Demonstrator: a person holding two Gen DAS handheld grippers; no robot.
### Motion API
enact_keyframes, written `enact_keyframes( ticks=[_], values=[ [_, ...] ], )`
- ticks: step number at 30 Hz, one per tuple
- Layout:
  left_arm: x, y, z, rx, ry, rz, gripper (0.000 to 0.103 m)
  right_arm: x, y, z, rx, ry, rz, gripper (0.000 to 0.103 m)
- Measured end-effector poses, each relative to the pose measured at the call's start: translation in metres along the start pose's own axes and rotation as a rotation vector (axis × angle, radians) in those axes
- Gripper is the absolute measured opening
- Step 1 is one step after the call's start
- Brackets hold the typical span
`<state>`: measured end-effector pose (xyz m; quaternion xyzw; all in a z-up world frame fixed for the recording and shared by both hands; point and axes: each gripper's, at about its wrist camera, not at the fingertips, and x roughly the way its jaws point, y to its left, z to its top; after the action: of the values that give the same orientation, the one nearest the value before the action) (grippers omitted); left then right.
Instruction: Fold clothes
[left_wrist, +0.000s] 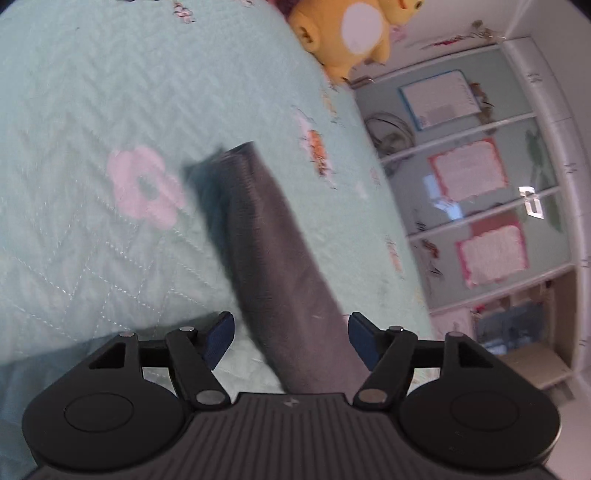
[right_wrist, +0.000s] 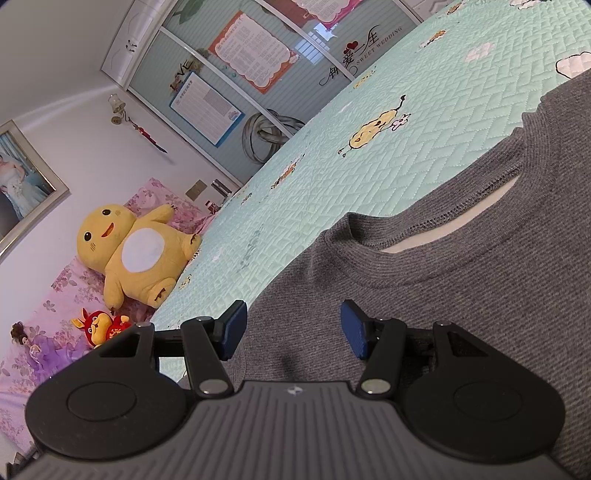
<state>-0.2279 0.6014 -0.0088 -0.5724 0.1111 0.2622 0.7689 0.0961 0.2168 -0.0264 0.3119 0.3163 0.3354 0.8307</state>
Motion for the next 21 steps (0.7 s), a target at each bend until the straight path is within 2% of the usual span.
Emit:
enact_keyframes(
  ticks=[4,6,7,8,9,10,13,14,16,19,21],
  values=[
    [0.028,-0.012,0.006,0.025,-0.097,0.017,0.072,0.000,0.000,0.000,-0.001,0.001,0.000,0.057],
    [0.044,-0.024,0.009,0.059,-0.110,0.024,0.069,0.000,0.000,0.000,-0.003,0.001,0.000,0.057],
    [0.052,-0.031,0.012,0.089,-0.091,0.015,0.064,0.000,0.000,0.000,-0.003,0.001,0.000,0.057],
    [0.059,-0.040,0.017,0.122,-0.064,-0.001,0.035,0.001,0.000,0.000,-0.005,0.001,-0.001,0.057],
    [0.065,-0.049,0.023,0.149,-0.050,-0.023,0.011,0.001,0.001,0.000,-0.008,0.002,-0.002,0.057],
    [0.065,-0.060,0.031,0.178,-0.064,-0.048,0.005,0.001,0.002,0.000,-0.013,0.002,-0.005,0.058],
    [0.053,-0.090,0.056,0.302,-0.179,-0.133,0.004,0.002,0.008,-0.002,-0.057,0.012,-0.031,0.058],
    [0.055,-0.094,0.062,0.336,-0.193,-0.124,0.004,0.003,0.011,-0.003,-0.077,0.017,-0.043,0.058],
    [0.068,-0.090,0.072,0.363,-0.173,-0.057,0.004,0.005,0.018,-0.005,-0.123,0.027,-0.071,0.058],
    [0.091,-0.055,0.076,0.323,-0.089,0.088,0.004,0.007,0.022,-0.006,-0.152,0.033,-0.088,0.058],
    [0.086,-0.030,0.069,0.262,-0.083,0.098,0.004,0.007,0.021,-0.006,-0.150,0.033,-0.087,0.058]
  ],
)
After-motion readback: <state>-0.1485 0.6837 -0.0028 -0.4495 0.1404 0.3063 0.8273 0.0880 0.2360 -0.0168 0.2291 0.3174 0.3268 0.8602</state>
